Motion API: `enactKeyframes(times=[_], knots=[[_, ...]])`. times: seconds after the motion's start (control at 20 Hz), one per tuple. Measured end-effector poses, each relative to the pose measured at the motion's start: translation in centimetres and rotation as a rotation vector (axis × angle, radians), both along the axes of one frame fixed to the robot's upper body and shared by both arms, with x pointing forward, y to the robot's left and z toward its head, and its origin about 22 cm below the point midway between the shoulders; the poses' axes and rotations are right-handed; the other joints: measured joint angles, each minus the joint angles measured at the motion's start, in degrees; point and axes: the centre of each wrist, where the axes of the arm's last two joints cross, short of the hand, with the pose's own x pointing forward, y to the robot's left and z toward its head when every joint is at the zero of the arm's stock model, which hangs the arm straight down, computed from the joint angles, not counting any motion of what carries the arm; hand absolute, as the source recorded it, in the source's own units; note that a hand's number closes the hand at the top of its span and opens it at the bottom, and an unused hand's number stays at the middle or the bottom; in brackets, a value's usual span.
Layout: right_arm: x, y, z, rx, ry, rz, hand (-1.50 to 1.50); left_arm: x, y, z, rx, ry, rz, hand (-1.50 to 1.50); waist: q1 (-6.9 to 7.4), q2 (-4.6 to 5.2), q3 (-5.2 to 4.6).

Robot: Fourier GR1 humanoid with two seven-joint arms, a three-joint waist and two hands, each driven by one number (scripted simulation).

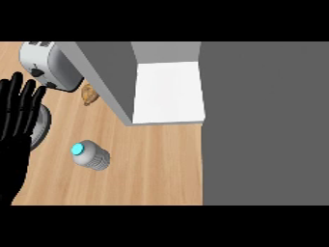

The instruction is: Pick up the bottled water, place it into the cabinet and close the cabinet

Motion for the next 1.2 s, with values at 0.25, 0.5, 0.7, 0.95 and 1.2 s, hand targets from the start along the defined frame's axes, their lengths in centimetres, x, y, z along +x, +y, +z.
enactKeyframes(times=[0.25, 0.5, 0.7, 0.95, 1.2], knots=[[-1.8, -0.4, -0.7, 0.015, 0.040, -0.004, -1.50, -0.8, -3.0, 0.5, 0.017, 0.005, 0.085, -1.50, 0.72, -1.09, -1.22], [-3.8, 0.5, -0.7, 0.092, 0.154, 0.153, -1.50, -1.9, -6.0, -0.7, -0.121, 0.153, 0.123, -1.50, 0.50, -1.47, -1.59], [-6.1, 0.4, 0.5, 0.127, 0.201, 0.214, -1.50, -3.4, -8.9, -0.1, -0.189, 0.210, 0.131, -1.50, 0.65, -1.61, -1.67], [-7.6, -1.0, 1.4, 0.096, 0.234, 0.206, -1.50, -5.7, -12.2, 1.0, -0.224, 0.241, 0.135, -1.50, 0.91, -1.65, -1.69], [-8.2, -1.5, 1.3, 0.086, 0.257, 0.197, -1.50, -7.3, -13.7, 1.9, -0.229, 0.246, 0.152, -1.50, 1.04, -1.66, -1.70]])
